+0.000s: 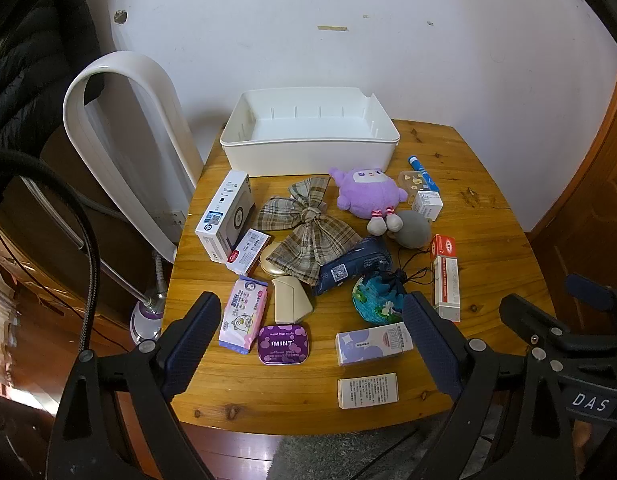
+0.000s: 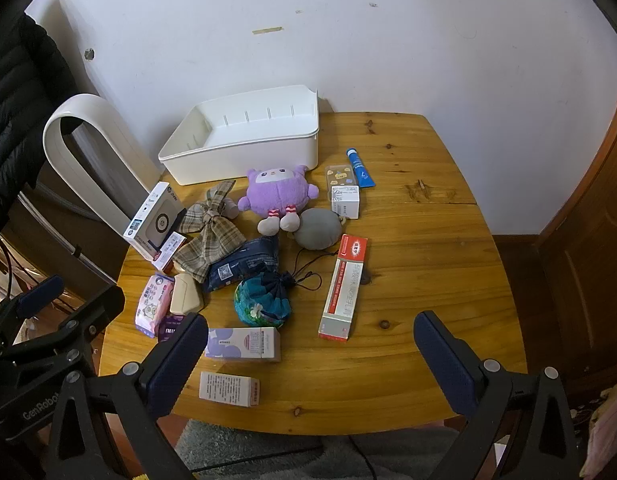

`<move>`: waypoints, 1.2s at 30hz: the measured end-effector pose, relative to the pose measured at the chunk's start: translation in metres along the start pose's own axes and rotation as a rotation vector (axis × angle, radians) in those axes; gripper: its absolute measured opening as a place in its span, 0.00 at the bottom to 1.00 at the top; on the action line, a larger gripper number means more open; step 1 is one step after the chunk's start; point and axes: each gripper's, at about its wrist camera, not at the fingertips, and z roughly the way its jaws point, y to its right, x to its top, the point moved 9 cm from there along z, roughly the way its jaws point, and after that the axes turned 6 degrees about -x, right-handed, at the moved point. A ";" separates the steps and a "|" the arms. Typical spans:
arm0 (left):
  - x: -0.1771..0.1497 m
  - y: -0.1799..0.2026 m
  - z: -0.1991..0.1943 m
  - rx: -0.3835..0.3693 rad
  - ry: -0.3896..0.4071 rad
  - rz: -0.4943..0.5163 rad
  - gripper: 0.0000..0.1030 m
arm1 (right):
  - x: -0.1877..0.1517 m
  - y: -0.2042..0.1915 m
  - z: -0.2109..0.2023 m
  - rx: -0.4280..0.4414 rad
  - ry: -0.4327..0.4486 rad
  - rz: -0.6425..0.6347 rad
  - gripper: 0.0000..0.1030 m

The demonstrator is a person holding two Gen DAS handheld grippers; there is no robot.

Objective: Organize objects

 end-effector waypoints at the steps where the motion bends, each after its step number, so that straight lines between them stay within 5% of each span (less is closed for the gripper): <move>1: 0.000 0.000 0.000 0.000 0.000 0.000 0.91 | 0.000 0.000 0.000 0.000 0.000 0.000 1.00; 36: 0.003 0.006 -0.004 0.001 0.002 0.016 0.91 | 0.003 0.006 -0.007 -0.003 0.013 0.001 1.00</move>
